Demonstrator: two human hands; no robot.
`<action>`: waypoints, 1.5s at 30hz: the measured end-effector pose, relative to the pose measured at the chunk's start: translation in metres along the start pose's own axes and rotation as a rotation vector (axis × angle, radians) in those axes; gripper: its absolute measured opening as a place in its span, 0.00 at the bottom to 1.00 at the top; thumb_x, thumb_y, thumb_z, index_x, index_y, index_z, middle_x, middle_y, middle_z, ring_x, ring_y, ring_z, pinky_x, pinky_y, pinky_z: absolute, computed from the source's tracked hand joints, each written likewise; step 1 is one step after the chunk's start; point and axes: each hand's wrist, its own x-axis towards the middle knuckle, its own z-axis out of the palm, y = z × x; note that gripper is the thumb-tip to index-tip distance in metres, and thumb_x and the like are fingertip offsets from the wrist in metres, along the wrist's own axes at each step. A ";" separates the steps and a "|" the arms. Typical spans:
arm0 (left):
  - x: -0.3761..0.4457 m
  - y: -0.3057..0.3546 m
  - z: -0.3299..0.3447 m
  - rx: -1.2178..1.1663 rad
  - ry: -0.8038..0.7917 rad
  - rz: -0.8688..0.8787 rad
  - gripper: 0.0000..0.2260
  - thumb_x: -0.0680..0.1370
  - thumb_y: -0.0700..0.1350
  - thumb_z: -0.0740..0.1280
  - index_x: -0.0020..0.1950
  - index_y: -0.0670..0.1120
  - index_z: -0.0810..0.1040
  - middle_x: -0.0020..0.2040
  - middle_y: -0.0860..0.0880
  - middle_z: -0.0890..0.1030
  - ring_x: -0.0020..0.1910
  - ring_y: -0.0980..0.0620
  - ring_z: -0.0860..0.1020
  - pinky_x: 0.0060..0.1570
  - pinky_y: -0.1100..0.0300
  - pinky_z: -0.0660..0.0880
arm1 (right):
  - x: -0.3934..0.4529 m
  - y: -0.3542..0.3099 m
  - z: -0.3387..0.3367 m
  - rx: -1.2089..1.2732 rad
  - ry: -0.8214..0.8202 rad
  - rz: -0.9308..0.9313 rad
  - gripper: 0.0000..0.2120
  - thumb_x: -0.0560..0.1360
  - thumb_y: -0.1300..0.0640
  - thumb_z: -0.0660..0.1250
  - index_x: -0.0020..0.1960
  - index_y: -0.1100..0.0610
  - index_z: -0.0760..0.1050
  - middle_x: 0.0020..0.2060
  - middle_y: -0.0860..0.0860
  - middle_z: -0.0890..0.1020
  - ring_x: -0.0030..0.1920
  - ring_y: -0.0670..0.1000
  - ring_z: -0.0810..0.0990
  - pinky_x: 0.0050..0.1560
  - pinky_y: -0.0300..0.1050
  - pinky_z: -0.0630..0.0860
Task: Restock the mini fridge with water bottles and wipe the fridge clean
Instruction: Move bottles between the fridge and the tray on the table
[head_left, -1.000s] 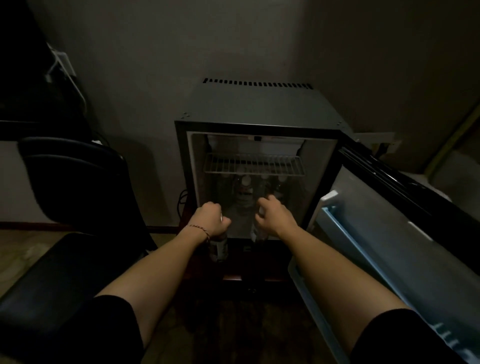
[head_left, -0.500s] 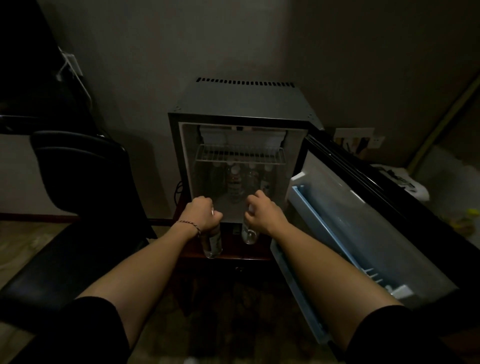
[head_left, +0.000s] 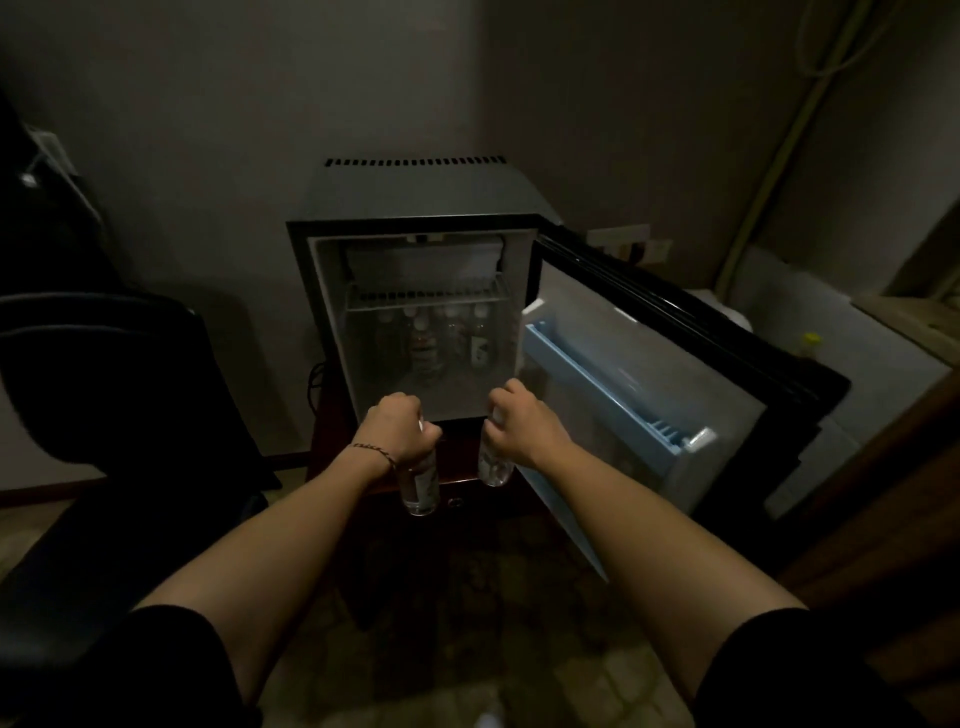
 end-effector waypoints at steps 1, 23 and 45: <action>-0.009 0.005 0.002 0.005 -0.005 0.025 0.09 0.75 0.51 0.67 0.41 0.47 0.73 0.45 0.47 0.75 0.42 0.49 0.75 0.41 0.57 0.71 | -0.015 0.000 -0.001 0.003 0.006 0.016 0.09 0.78 0.51 0.65 0.53 0.56 0.71 0.50 0.52 0.69 0.48 0.58 0.78 0.47 0.53 0.77; -0.175 0.211 0.077 -0.051 -0.242 0.538 0.13 0.75 0.51 0.69 0.35 0.50 0.70 0.40 0.49 0.74 0.35 0.53 0.73 0.34 0.61 0.69 | -0.297 0.104 -0.056 -0.054 0.116 0.523 0.11 0.79 0.52 0.65 0.60 0.55 0.73 0.55 0.52 0.71 0.50 0.54 0.77 0.51 0.54 0.79; -0.134 0.468 0.178 -0.080 -0.302 0.386 0.08 0.78 0.51 0.68 0.43 0.50 0.72 0.51 0.49 0.72 0.42 0.55 0.74 0.39 0.61 0.73 | -0.348 0.366 -0.163 -0.053 0.099 0.520 0.08 0.80 0.53 0.64 0.57 0.53 0.73 0.54 0.49 0.70 0.48 0.50 0.76 0.50 0.50 0.80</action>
